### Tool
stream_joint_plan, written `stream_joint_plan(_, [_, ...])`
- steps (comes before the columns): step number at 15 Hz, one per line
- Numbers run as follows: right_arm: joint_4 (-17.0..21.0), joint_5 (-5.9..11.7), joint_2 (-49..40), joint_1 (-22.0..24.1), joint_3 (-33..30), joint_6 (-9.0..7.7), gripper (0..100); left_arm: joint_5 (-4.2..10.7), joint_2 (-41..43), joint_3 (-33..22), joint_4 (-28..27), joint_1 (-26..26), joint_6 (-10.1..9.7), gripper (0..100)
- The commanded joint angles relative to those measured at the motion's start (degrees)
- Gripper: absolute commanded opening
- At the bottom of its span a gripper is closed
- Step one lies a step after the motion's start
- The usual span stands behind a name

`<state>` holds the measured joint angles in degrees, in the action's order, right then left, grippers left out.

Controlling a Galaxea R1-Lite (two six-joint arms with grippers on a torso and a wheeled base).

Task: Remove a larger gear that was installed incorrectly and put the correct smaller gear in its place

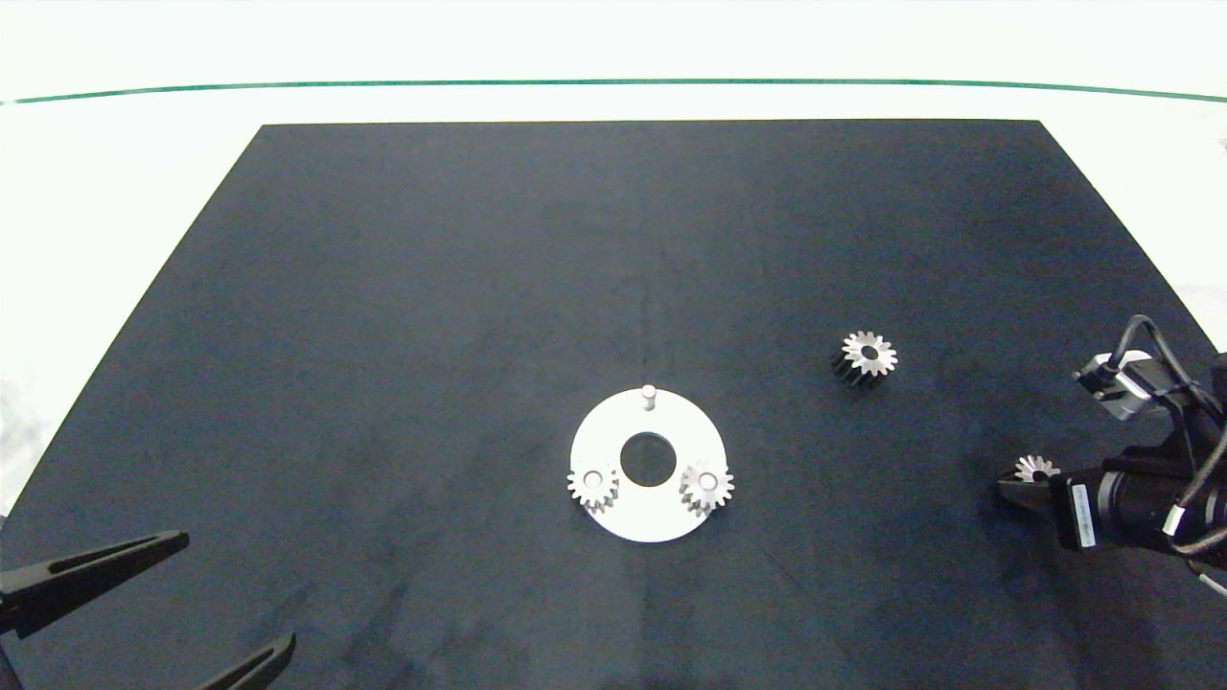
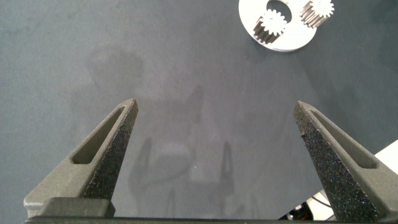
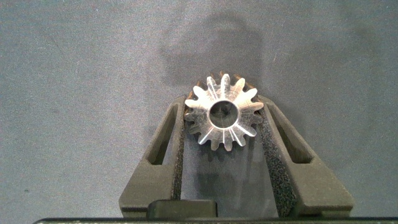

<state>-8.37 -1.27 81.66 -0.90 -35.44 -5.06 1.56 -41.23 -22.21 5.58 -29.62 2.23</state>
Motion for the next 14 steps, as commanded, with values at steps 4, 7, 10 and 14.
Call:
stream_joint_plan(4, [0.1, -0.49, -1.7, -0.2, -0.7, -0.30, 19, 0.02, 0.3, 0.4, 0.1, 0.0, 0.05, 100])
stream_joint_plan(7, [0.6, -0.58, -3.9, -0.8, -1.3, -0.57, 19, 0.11, 0.7, 0.9, 0.1, 0.0, -0.03, 100])
stream_joint_plan(10, [3.7, -0.58, -8.1, -6.6, -2.6, -0.74, 19, 0.11, 1.3, 1.2, 0.1, 0.0, -0.03, 100])
stream_joint_plan(14, [13.5, 1.36, -9.5, -13.6, -10.6, -0.65, 19, 0.11, 2.6, 1.2, 0.0, 0.0, 0.05, 100])
